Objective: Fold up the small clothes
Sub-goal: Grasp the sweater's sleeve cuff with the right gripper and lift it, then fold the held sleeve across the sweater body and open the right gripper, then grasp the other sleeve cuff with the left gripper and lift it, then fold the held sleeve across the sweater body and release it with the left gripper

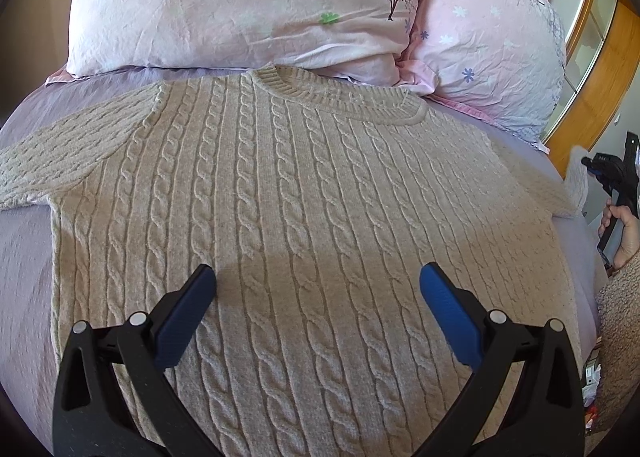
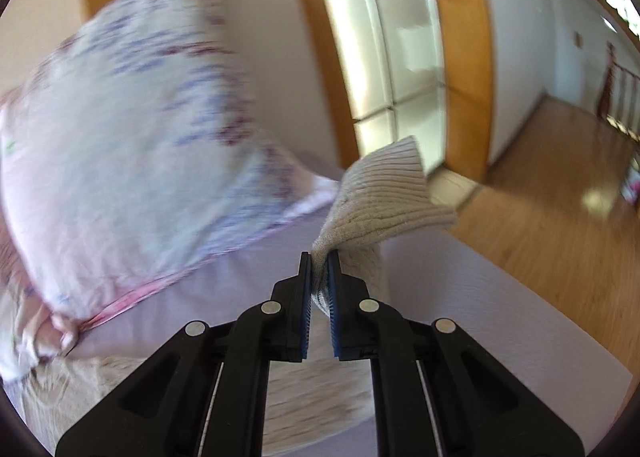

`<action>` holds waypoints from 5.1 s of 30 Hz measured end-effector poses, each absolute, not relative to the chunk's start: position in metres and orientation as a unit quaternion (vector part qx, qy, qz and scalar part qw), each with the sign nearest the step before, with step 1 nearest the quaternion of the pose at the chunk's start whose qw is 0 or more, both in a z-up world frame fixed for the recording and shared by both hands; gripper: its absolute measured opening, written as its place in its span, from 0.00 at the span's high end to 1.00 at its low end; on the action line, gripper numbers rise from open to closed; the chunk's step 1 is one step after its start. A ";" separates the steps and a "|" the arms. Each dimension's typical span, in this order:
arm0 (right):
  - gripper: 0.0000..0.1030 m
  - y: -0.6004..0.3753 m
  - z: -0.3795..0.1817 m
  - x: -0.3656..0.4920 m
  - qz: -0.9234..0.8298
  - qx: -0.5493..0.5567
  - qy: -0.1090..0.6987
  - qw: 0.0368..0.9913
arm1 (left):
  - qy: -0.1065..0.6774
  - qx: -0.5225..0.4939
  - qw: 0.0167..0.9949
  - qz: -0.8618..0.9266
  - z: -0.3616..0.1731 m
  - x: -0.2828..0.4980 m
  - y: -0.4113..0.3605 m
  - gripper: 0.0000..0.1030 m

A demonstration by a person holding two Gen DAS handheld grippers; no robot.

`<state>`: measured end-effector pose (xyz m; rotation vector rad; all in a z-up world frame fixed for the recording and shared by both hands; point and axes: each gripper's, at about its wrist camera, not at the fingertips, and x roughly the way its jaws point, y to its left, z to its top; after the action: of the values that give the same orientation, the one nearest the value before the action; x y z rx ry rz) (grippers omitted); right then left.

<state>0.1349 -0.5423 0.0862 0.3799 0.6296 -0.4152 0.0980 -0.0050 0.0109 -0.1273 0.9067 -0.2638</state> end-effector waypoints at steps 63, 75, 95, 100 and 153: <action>0.29 -0.144 0.075 0.104 0.307 0.116 0.449 0.831 | 0.308 -0.485 0.792 0.208 0.006 0.098 0.457 0.51; 0.29 -0.179 0.085 0.097 0.273 0.107 0.409 0.864 | 0.308 -0.361 0.857 0.200 0.050 0.122 0.418 0.92; 0.29 -0.305 0.070 0.081 0.144 0.144 0.392 0.897 | 0.293 -0.010 0.950 -0.103 0.095 0.163 0.010 0.92; 0.29 -0.316 0.066 0.078 0.139 0.157 0.392 0.896 | 0.294 0.001 0.951 -0.090 0.095 0.167 0.007 0.92; 0.29 -0.294 0.072 0.074 0.133 0.152 0.396 0.896 | 0.208 -0.059 0.961 0.171 0.147 0.115 0.269 0.93</action>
<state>0.0738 -0.2944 0.0725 0.3159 0.8201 0.2759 0.1149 0.2686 0.1474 -0.1190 0.4206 0.3465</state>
